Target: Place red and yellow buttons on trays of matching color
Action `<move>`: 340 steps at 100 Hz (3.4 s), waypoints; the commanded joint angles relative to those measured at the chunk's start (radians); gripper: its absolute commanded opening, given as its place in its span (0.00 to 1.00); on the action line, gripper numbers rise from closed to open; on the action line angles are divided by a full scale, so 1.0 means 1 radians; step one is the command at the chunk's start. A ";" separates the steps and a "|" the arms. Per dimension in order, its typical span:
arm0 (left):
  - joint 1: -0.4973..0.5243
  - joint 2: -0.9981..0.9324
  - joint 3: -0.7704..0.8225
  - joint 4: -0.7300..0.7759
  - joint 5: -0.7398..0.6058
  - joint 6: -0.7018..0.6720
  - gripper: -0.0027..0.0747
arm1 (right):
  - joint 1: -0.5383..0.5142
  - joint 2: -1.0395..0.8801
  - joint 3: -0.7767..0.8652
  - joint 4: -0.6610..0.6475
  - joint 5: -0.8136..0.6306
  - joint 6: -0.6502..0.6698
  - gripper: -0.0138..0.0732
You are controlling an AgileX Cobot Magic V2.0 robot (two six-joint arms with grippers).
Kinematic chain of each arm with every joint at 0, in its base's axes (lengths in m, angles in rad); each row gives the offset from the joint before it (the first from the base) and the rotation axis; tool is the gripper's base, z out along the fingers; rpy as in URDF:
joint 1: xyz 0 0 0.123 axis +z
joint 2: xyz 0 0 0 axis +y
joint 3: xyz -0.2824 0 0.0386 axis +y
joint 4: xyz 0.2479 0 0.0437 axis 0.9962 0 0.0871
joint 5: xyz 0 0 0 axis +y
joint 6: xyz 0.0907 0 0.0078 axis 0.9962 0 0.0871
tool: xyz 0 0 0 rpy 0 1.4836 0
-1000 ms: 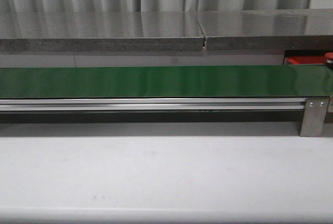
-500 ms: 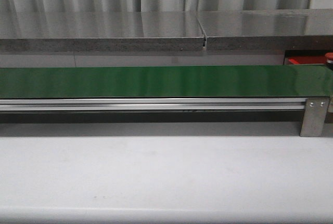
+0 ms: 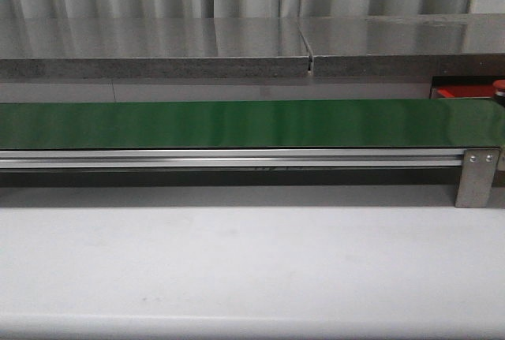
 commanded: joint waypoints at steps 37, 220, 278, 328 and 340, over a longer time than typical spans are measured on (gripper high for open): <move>-0.008 0.003 -0.024 -0.021 -0.064 -0.002 0.01 | 0.000 -0.393 0.238 -0.004 -0.091 -0.041 0.02; 0.175 0.520 -0.267 -0.082 -0.172 -0.017 0.01 | 0.000 -0.569 0.376 0.005 -0.090 -0.041 0.02; 0.420 0.650 -0.267 -0.133 -0.162 -0.010 0.01 | 0.000 -0.569 0.376 0.005 -0.090 -0.041 0.02; 0.508 0.871 -0.452 0.100 -0.144 -0.154 0.01 | 0.000 -0.569 0.376 0.005 -0.090 -0.041 0.02; 0.514 0.941 -0.505 0.168 -0.137 -0.213 0.02 | 0.000 -0.569 0.376 0.005 -0.090 -0.041 0.02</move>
